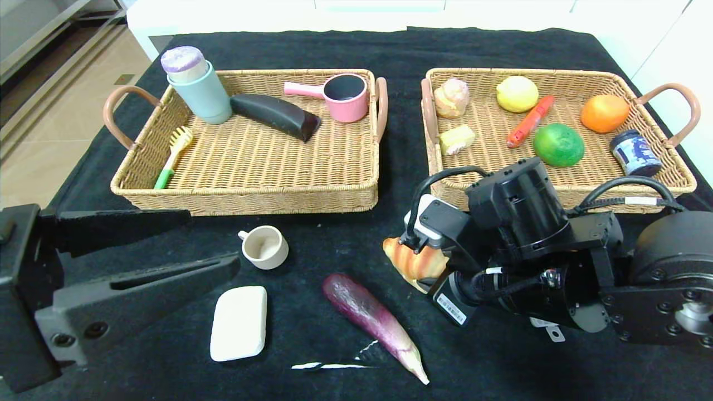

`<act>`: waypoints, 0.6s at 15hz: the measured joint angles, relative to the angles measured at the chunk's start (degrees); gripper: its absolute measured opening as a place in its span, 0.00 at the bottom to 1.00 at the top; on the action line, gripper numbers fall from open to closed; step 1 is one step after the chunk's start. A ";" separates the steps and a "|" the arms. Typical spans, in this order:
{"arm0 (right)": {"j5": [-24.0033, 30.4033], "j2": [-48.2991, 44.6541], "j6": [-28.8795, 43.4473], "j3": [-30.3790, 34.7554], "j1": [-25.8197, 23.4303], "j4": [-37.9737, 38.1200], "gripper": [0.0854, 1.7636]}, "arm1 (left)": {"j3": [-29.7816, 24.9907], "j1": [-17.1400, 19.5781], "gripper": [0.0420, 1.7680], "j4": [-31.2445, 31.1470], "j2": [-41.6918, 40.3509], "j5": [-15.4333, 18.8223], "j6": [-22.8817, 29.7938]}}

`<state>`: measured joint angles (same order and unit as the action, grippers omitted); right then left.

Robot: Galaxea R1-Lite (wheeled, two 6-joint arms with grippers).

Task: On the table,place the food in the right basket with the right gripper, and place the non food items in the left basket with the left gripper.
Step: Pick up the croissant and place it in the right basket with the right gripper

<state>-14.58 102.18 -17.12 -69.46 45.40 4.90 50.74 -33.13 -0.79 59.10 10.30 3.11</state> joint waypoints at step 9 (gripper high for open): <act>0.15 -0.85 -0.02 -0.02 0.38 0.35 0.44 | -0.02 0.00 0.97 0.02 0.22 0.00 0.02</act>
<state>-14.43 101.33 -17.14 -69.49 45.78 5.25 50.71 -33.13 -0.77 59.32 10.30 3.13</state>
